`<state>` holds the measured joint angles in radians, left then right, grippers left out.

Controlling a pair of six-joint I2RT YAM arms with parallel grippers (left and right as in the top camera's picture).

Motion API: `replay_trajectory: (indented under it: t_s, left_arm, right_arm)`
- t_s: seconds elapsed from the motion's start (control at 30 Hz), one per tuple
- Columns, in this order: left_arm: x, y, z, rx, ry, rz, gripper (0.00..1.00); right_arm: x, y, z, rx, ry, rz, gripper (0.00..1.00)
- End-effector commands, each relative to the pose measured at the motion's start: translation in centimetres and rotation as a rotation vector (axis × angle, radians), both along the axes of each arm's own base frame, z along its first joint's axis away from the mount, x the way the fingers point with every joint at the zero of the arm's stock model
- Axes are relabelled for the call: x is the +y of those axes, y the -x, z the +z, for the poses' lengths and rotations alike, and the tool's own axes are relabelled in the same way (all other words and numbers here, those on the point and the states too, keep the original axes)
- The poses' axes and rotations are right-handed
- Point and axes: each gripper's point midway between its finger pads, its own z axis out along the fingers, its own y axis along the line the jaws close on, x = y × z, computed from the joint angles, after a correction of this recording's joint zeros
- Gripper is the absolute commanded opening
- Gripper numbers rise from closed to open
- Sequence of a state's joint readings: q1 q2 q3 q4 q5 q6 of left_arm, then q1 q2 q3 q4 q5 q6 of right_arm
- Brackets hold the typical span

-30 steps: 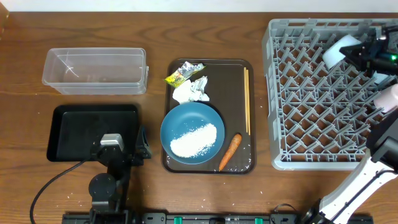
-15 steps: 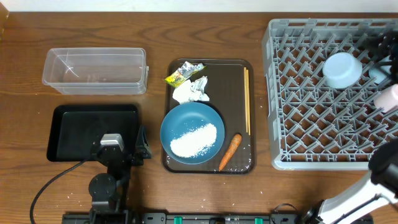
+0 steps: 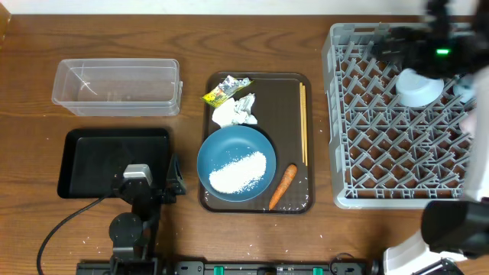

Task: Sort waste into correct bins and load items into the dishwasher rack
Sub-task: 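Carry the light-blue bowl into the dish rack and release, then reach the right gripper to the chopsticks and grasp one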

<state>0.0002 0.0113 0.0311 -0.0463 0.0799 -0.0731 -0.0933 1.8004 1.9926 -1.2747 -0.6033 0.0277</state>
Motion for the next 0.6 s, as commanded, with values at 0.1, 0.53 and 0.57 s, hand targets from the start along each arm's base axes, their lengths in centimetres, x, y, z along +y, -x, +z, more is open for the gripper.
replay_trajectory:
  t_s: [0.1, 0.53, 0.57]
  left_arm:
    - [-0.1, 0.0, -1.6, 0.037, -0.011, -0.010, 0.97]
    - [-0.1, 0.0, -1.6, 0.037, -0.011, -0.010, 0.97]
    - [-0.1, 0.0, -1.6, 0.037, -0.011, -0.010, 0.97]
  right_arm:
    - [11.3, 1.7, -5.7, 0.078, 0.097, 0.331, 0.99]
    - [19.8, 3.6, -18.4, 0.242, 0.580, 0.238, 0.99]
    - [20.1, 3.6, -18.4, 0.233, 0.582, 0.243, 0.99]
